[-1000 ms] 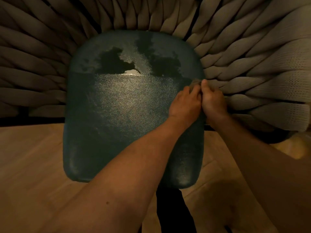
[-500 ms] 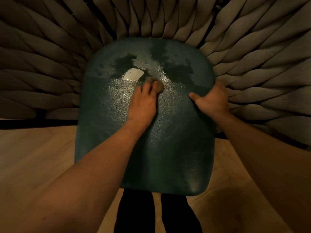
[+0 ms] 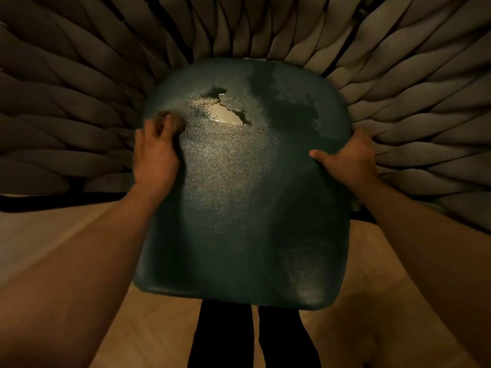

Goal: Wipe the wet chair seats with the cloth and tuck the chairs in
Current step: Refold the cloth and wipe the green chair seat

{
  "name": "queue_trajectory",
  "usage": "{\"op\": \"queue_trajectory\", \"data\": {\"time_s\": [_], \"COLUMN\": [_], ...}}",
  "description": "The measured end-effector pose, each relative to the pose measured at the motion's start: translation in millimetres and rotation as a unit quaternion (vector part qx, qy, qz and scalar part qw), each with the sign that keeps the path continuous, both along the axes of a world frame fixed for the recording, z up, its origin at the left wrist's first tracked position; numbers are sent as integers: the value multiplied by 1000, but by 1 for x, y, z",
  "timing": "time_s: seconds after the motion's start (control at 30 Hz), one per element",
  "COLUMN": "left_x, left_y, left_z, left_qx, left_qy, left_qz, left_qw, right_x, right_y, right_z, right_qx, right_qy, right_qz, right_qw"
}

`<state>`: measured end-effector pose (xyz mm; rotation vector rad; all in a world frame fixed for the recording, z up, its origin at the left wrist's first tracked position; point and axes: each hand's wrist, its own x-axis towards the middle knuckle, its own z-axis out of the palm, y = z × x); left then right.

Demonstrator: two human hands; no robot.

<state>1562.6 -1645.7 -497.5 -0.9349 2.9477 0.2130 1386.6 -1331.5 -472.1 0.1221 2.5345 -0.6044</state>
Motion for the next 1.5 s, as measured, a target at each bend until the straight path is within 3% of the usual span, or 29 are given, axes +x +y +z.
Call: {"op": "queue_trajectory", "data": {"time_s": [0.2, 0.33, 0.73, 1.0, 1.17, 1.23, 1.5], "left_x": [6, -2, -60, -104, -135, -143, -144], "left_y": [-29, -18, 91, 184, 257, 275, 254], "left_z": [2, 1, -11, -4, -1, -1, -6], "left_qx": [22, 78, 174, 204, 215, 217, 181], "left_qy": [40, 108, 122, 87, 61, 101, 3], "left_qz": [92, 128, -13, -74, -167, -211, -292], "left_qw": [995, 983, 977, 972, 960, 948, 939], "right_x": [-7, -8, -17, -27, -19, -18, -20], "right_y": [-1, -6, 5, 30, 13, 11, 17], "right_z": [7, 12, 8, -31, 14, 17, 8], "right_qx": [-6, -57, -187, -212, -243, -259, -229], "right_qy": [-22, -35, -88, -99, -116, -120, -85], "right_qz": [-16, -102, -322, -321, -303, -269, -174], "right_qw": [1000, 993, 924, 918, 914, 920, 954]}}
